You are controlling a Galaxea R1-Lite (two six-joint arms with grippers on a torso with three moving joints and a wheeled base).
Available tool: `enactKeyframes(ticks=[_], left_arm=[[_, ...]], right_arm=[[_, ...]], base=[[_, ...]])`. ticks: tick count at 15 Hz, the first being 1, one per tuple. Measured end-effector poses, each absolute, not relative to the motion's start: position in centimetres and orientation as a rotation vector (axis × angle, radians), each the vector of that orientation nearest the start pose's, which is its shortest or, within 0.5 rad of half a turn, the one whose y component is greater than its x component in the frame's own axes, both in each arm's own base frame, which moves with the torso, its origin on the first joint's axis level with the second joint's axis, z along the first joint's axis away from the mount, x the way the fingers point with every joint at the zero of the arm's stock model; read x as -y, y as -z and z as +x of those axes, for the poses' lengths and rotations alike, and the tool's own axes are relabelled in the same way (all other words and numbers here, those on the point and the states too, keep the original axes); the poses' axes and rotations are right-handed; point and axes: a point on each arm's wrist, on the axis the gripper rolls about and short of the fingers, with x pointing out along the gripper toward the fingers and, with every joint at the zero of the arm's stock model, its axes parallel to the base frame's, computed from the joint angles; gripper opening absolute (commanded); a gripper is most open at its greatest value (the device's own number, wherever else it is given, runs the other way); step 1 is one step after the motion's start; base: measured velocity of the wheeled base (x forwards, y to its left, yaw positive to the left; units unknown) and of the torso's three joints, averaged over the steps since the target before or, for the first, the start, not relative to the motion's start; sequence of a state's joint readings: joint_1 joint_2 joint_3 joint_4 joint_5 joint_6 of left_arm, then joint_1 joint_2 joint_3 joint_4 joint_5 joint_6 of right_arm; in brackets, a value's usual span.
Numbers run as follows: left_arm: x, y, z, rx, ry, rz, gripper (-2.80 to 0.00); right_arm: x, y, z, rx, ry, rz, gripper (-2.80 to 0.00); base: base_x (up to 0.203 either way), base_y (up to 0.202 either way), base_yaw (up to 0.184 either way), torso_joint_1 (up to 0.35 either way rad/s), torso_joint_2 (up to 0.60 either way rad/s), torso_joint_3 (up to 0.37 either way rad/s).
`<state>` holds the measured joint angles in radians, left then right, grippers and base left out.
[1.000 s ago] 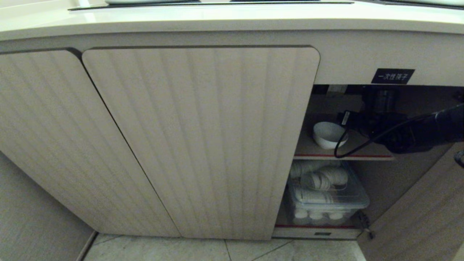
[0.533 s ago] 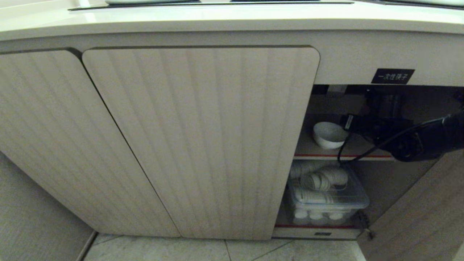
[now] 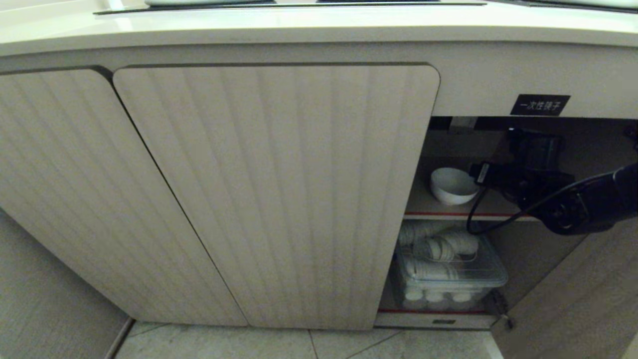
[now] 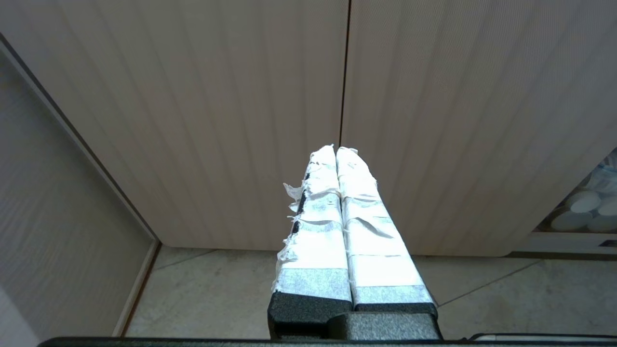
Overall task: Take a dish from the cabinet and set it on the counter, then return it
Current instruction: Close the cabinet door
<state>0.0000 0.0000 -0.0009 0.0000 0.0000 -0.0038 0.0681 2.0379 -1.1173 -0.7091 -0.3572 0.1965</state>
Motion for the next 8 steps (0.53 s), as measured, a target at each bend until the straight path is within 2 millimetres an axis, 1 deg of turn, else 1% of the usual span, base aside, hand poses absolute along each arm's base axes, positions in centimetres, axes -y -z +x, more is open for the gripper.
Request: enactKeyframes(ticks=[8], left_arm=[[0.0, -7.6, -2.3, 0.0, 0.0, -0.004, -2.8]], right_arm=[[-2.0, -14.2, 38.7, -0.163, 0.284, 0.129, 0.0]], base=[[0.0, 0.0, 0.0, 0.0, 0.0, 0.0]])
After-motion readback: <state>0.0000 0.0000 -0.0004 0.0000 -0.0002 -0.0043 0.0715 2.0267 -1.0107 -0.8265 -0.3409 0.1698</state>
